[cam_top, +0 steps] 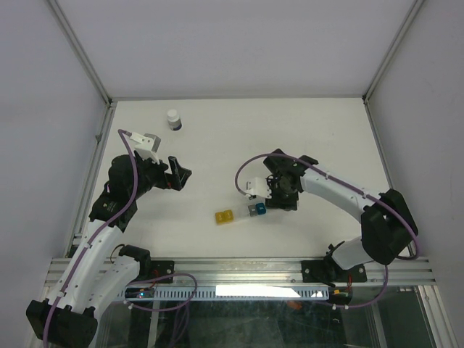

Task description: Sort the pills into containers

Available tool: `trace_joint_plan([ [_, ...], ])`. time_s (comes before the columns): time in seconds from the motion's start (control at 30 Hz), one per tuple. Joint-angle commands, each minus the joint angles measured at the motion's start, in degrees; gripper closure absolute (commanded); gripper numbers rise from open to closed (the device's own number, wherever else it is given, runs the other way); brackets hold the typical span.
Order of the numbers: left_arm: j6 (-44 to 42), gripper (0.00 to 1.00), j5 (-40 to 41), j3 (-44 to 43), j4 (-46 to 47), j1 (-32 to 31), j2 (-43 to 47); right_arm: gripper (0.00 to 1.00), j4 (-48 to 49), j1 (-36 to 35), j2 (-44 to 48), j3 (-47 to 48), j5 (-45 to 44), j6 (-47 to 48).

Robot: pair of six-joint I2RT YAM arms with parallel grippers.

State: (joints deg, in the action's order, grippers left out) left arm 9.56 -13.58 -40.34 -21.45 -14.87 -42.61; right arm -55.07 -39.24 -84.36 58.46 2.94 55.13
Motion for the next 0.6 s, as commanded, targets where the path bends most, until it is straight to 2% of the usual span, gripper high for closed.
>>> trace_joint_plan([
  [0.0, -1.31, 0.01, -1.14, 0.1, 2.63, 0.82, 0.74, 1.0, 1.07, -0.31, 1.49, 1.05, -0.04, -0.07],
  [0.03, -1.29, 0.01, -0.98, 0.3, 2.64, 0.75, 0.87, 1.0, -3.12, -0.37, 0.52, 3.22, 3.0, -1.23],
  [0.13, -1.23, 0.01, -1.21, 0.01, 2.64, 0.87, 0.57, 1.0, 4.1, -0.41, 3.93, -2.5, -2.75, 1.18],
  [0.2, -1.26, 0.01, -1.04, 0.28, 2.64, 0.9, 0.81, 1.0, -2.21, -0.5, 1.42, 2.38, 3.1, -1.2],
  [0.3, -1.24, 0.01, -1.45, 0.09, 2.64, 0.9, 0.39, 1.0, 2.93, -1.01, 2.79, -1.81, -1.7, -0.31],
  [0.37, -1.14, 0.01, -1.66, 0.24, 2.74, 0.88, 0.28, 1.0, -1.53, -1.06, 1.47, 1.09, 2.71, -1.85],
  [0.47, -1.14, 0.01, -1.86, 0.09, 2.74, 0.86, 0.19, 1.0, 4.39, -0.45, 2.63, -3.14, -2.1, 0.15],
  [0.53, -1.15, 0.01, -1.62, 0.26, 2.72, 0.9, 0.33, 1.0, -1.87, -0.58, 0.45, 1.63, 3.24, -2.25],
  [0.57, -1.13, 0.01, -1.47, 0.32, 2.66, 0.9, 0.28, 1.0, -1.81, -0.84, 1.44, 1.48, 4.81, -2.45],
])
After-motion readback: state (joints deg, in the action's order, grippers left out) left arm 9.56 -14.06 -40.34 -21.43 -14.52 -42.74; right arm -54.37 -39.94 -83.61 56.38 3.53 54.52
